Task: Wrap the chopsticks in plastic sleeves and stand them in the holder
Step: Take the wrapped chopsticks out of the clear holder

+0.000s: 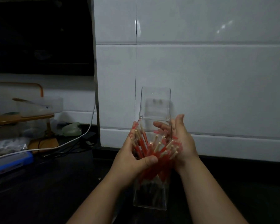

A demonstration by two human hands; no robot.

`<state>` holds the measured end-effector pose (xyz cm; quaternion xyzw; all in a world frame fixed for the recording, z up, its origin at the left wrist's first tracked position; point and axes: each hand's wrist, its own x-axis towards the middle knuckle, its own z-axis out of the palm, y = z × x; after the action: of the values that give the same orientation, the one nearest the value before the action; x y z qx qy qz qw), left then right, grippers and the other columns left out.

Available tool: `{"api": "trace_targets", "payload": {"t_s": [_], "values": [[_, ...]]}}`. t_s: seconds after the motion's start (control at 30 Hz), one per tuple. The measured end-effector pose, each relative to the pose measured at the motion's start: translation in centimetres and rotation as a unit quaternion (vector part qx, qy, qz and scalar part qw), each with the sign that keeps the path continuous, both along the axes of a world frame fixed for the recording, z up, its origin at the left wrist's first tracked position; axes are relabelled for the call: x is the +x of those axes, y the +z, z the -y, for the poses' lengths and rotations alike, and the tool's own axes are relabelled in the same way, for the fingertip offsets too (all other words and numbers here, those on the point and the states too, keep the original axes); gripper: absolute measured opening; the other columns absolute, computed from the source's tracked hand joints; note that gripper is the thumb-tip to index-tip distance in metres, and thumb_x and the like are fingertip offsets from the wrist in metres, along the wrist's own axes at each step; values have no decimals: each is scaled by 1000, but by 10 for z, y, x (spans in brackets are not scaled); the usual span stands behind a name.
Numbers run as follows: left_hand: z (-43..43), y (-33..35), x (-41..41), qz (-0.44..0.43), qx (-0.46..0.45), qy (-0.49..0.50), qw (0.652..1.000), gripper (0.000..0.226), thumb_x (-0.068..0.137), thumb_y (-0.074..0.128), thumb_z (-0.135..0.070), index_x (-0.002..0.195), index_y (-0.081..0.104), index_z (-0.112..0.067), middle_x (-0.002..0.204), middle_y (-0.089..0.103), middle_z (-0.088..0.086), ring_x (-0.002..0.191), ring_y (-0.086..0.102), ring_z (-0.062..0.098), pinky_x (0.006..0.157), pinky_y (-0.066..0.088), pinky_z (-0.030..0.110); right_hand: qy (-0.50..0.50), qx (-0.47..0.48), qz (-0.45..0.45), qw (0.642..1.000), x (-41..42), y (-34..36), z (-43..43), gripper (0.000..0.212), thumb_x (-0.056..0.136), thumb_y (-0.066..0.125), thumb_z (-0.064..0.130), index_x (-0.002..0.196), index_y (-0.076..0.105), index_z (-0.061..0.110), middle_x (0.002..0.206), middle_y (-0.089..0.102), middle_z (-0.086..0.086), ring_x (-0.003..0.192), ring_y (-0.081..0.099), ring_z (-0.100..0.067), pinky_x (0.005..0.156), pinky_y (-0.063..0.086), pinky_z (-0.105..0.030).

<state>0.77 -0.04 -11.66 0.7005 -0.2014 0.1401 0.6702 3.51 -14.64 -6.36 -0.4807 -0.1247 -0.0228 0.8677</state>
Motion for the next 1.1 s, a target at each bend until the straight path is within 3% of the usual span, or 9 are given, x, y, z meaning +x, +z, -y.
{"api": "trace_targets", "payload": {"t_s": [0.17,0.23,0.43,0.57,0.7,0.8,0.93,1.03,1.1], "values": [[2,0,1,1,7,10,1000,89,49,89,-49,124,42,-64,119,69,-15,109,67,8,90,57,33,-43,-24,-2,999,6,1,1,31,98,54,37,82,77,23,89,73,-4,78,67,-21,76,57,-41],[2,1,0,-2,5,14,1000,88,46,89,-54,118,40,-73,117,68,-21,109,67,4,86,57,27,-44,-21,3,999,7,0,2,22,99,53,36,98,73,26,94,74,-2,91,66,-23,83,56,-44],[2,1,-2,0,-4,-1,1000,122,46,93,-50,146,24,-57,125,67,-10,111,67,7,86,57,27,-28,-8,-8,1000,3,0,4,24,100,52,38,113,70,28,100,74,-5,111,63,-31,98,50,-54],[0,1,-1,3,19,9,1000,115,45,91,-54,139,24,-64,121,67,-17,112,65,4,94,54,32,-20,11,1,1000,0,1,3,34,96,48,51,104,72,27,99,69,-8,85,67,-23,76,59,-42],[-1,2,1,13,38,17,999,104,45,89,-62,129,29,-68,124,66,-18,115,63,3,93,51,25,-5,25,1,1000,-2,1,2,36,87,56,52,108,72,27,110,65,-14,99,65,-33,91,53,-57],[1,3,-2,13,37,28,999,87,50,83,-63,127,43,-53,115,67,-27,109,64,-2,84,53,17,-9,32,1,999,-5,0,3,38,83,60,51,110,72,27,110,68,-11,101,68,-32,87,57,-52],[7,6,-3,68,-32,87,993,78,63,87,-53,128,45,-52,118,62,-34,107,64,-4,82,52,14,-156,51,94,982,-5,-7,-4,16,92,60,32,95,64,16,84,64,-2,79,61,-18,73,52,-36],[9,7,0,115,-78,164,977,54,73,83,-37,118,56,-48,109,66,-31,98,67,-5,76,51,11,-359,-93,214,904,-6,-16,-11,34,88,49,40,72,50,10,68,51,-4,67,48,-18,63,42,-36],[8,7,1,124,-88,190,970,47,73,80,-50,113,56,-59,109,67,-31,99,65,-6,77,49,9,-375,-112,254,884,-12,-19,-18,44,89,38,42,66,44,4,64,44,-10,62,43,-22,59,38,-39]]}}
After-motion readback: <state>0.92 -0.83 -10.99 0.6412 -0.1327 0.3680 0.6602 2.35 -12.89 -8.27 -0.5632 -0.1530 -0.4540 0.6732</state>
